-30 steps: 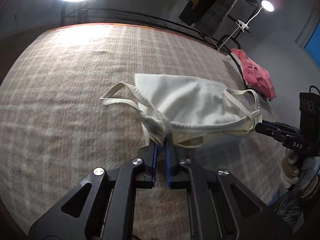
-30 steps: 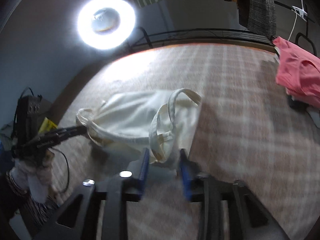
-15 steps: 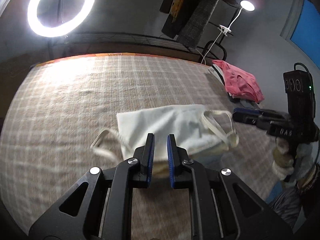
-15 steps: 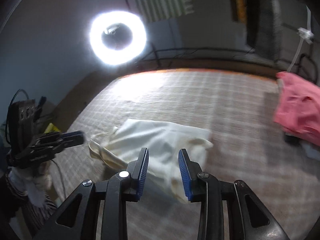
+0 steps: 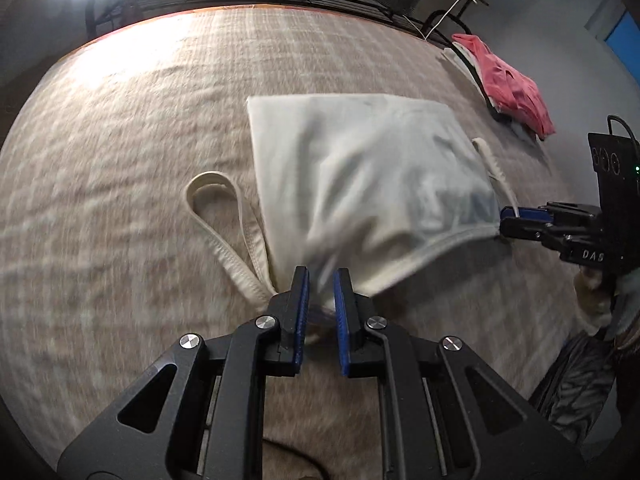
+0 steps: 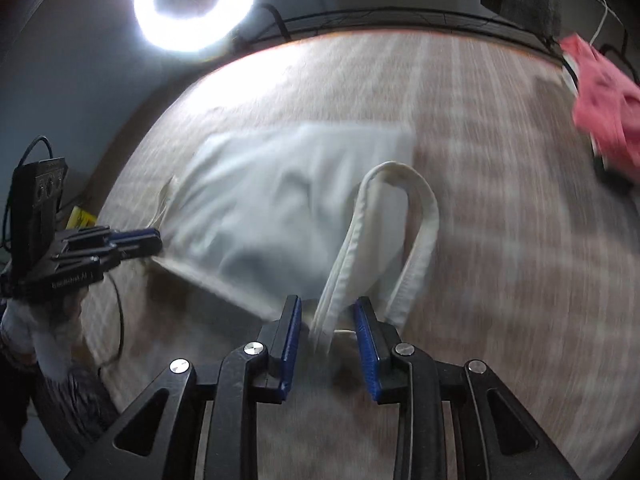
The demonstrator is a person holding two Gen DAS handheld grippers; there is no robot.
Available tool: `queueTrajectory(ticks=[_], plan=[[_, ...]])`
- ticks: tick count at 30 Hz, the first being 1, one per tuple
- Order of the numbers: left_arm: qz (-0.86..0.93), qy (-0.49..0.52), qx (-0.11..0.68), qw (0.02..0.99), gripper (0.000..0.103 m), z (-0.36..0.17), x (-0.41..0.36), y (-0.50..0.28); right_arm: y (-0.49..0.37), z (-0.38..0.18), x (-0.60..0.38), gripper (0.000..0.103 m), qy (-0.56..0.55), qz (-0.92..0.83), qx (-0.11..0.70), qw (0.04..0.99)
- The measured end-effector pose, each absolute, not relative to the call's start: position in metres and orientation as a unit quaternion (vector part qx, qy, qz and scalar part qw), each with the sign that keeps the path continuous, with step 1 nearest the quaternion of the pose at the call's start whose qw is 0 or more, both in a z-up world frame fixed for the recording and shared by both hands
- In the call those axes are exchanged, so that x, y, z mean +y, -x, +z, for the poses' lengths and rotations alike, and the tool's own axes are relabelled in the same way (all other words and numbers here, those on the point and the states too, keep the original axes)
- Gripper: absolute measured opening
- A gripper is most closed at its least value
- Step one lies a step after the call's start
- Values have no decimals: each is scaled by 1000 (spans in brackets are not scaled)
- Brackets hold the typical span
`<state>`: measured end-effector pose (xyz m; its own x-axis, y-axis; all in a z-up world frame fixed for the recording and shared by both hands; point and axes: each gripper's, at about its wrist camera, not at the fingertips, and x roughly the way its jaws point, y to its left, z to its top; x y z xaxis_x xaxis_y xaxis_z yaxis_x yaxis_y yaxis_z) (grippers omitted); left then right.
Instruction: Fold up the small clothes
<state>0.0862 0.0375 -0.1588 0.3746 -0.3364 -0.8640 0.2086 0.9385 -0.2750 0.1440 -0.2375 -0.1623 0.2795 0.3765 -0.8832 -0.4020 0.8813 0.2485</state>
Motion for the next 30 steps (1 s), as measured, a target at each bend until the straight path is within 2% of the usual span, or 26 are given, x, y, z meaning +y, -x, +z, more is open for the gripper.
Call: queueTrajectory(ticks=[7, 14, 20, 25, 30], plan=[[-162, 63, 495, 851, 10, -130, 41, -66, -111, -130, -252, 30, -24, 278, 495, 823], [-142, 77, 449, 879, 10, -116, 30, -95, -120, -107, -248, 32, -33, 266, 421, 867], [-139, 92, 464, 870, 10, -144, 29, -119, -154, -132, -243, 33, -60, 269, 451, 849], [-132, 70, 487, 860, 11, -170, 26, -121, -170, -170, -239, 32, -25, 243, 506, 828], [-127, 66, 480, 866, 11, -161, 31, -112, -167, -157, -245, 32, -29, 263, 494, 828]])
